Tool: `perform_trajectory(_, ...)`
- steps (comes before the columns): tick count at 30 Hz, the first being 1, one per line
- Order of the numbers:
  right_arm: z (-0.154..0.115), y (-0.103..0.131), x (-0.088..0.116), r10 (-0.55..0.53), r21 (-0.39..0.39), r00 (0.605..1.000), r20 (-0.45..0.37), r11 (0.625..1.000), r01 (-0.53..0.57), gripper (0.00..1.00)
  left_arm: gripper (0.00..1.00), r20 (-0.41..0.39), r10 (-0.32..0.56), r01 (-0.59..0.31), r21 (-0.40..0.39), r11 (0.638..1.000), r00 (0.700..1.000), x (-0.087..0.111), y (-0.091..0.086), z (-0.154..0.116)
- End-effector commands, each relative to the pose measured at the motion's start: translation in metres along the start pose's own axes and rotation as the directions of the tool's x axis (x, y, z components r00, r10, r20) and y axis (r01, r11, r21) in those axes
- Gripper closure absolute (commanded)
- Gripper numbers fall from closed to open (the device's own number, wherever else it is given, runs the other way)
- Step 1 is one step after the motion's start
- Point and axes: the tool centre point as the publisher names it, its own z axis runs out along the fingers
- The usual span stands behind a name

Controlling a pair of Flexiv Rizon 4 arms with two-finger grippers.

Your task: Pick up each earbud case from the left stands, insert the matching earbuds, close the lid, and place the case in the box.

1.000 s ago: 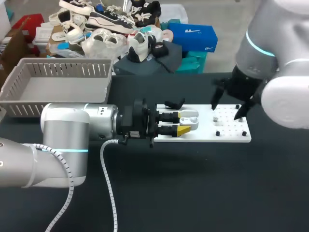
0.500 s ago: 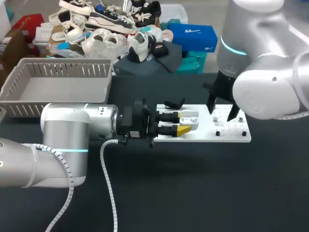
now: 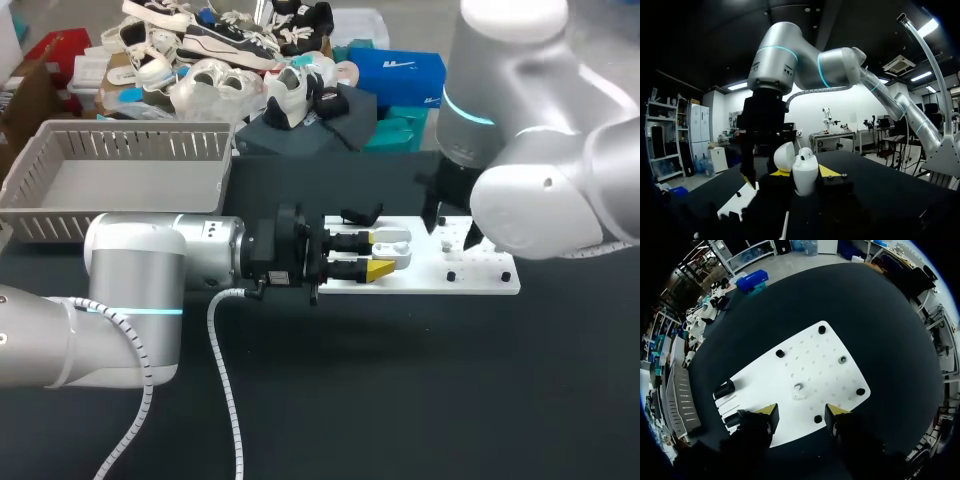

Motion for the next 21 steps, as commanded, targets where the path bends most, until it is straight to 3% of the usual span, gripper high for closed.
perform_trajectory(1, 0.011, 0.000, -0.001, 0.012, 0.000, 1.000, 0.003, 1.000, -0.012, 0.43, 1.00, 0.002, 0.002, -0.002, -0.001, 1.000, 1.000, 0.001, 0.000, 0.000)
perform_trajectory(6, 0.014, 0.001, -0.002, 0.018, -0.007, 1.000, 0.002, 1.000, -0.018, 0.54, 1.00, 0.002, 0.002, -0.002, -0.001, 1.000, 1.000, 0.001, 0.000, 0.000)
perform_trajectory(21, 0.024, 0.007, -0.006, 0.025, -0.014, 1.000, -0.003, 1.000, -0.025, 0.57, 1.00, 0.002, 0.002, -0.002, -0.001, 1.000, 1.000, 0.001, 0.000, 0.000)
